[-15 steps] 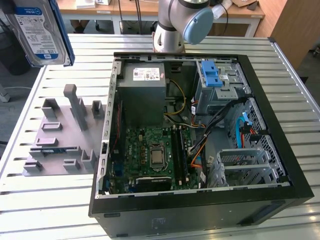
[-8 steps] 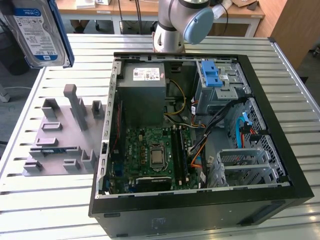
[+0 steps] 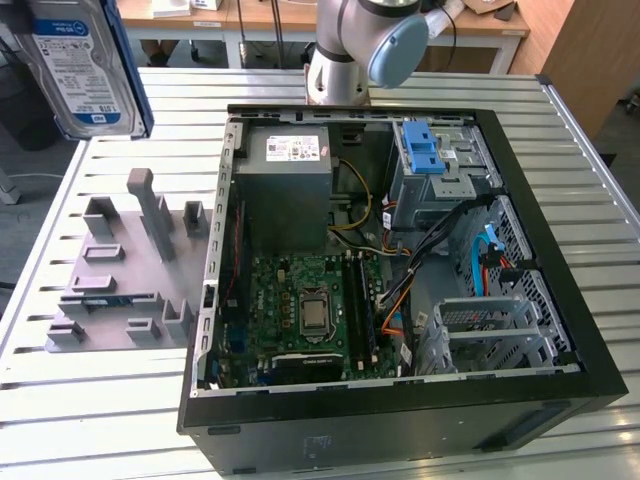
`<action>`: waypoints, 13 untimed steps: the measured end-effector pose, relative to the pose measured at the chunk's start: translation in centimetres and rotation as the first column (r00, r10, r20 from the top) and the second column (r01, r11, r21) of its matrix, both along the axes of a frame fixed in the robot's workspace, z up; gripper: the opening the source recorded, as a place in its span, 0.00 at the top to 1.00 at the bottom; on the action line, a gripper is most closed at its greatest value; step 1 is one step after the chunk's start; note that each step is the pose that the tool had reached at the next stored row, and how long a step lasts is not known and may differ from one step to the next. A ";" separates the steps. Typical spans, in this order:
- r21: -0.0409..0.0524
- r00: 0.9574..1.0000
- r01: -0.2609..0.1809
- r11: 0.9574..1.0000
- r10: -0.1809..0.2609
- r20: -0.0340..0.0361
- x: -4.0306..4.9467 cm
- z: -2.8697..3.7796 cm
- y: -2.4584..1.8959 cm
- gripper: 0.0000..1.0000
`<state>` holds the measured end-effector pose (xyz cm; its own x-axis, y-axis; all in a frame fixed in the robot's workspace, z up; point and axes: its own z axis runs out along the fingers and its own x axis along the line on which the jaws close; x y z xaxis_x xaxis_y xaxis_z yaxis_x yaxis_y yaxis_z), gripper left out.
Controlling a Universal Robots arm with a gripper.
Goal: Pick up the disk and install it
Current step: 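Pick up the disk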
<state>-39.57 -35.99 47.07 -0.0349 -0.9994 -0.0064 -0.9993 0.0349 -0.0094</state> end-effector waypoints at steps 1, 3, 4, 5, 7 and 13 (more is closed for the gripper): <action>0.000 1.000 0.000 1.000 0.000 0.000 0.14 0.00 -0.05 0.64; 0.000 1.000 0.000 1.000 0.000 -0.001 0.41 0.00 -0.13 0.64; 0.000 1.000 0.000 1.000 0.000 -0.001 0.55 0.00 -0.17 0.64; 0.000 1.000 0.000 1.000 0.000 -0.001 0.69 0.00 -0.21 0.64; 0.000 1.000 0.000 1.000 0.000 -0.002 0.99 0.00 -0.28 0.64; 0.000 1.000 0.000 1.000 0.000 -0.002 1.86 0.00 -0.50 0.64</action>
<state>-37.70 -36.49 47.07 -0.0349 -0.9994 -0.0063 -0.9994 0.0349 -0.0071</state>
